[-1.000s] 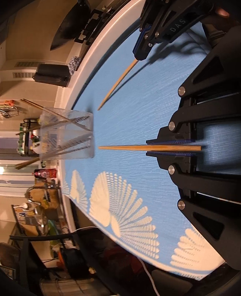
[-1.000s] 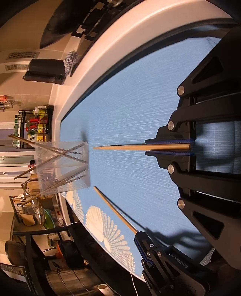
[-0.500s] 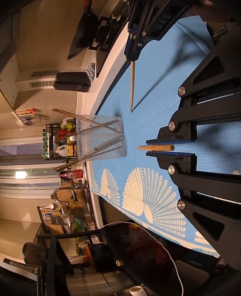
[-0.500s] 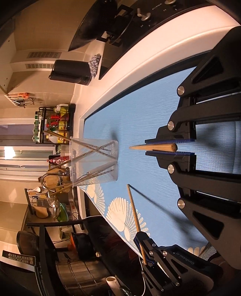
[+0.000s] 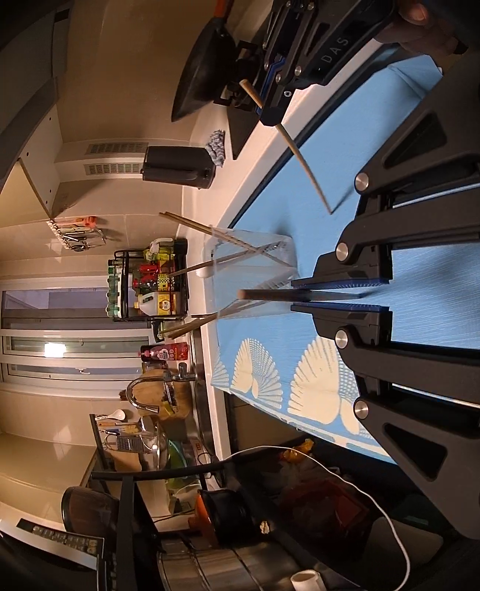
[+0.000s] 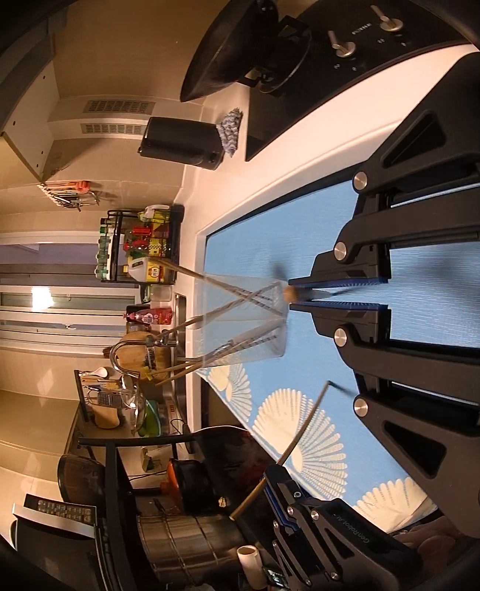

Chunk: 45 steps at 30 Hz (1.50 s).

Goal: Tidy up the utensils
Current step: 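Lift both held chopsticks and carry them over the clear container, then lower the chopsticks into the container and open the left gripper while the right gripper opens too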

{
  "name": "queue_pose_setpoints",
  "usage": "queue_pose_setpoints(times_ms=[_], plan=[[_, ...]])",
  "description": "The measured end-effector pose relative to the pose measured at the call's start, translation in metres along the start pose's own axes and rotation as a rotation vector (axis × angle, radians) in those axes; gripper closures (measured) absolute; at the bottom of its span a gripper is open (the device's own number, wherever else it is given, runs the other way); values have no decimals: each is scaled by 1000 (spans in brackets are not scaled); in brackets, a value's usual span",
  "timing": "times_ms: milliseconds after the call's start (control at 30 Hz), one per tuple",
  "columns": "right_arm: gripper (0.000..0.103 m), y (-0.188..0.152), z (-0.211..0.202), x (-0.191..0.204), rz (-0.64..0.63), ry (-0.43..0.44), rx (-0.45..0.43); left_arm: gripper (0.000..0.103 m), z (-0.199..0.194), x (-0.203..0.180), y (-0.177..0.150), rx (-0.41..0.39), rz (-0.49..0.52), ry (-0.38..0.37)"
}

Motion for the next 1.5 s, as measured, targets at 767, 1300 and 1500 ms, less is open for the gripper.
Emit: queue_pose_setpoints(times_ms=[767,1300,1500], plan=[[96,225,44,-12,-18,147,-128,96,69,24,196,48,-105,-189],[92,178,163,-15,-45,112,50,94,196,-8,154,201,-39,-215],[70,182,132,-25,-26,95,-5,63,146,9,183,58,-47,-213]])
Point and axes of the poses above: each gripper's, at about its wrist camera, not at the fingertips, and z roughly the way its jaws point, x to its left, y to its top, the point moved 7 cm from there along z, roughly the way its jaws point, and after that the axes turned 4 degrees about y, right-handed, at the moved point
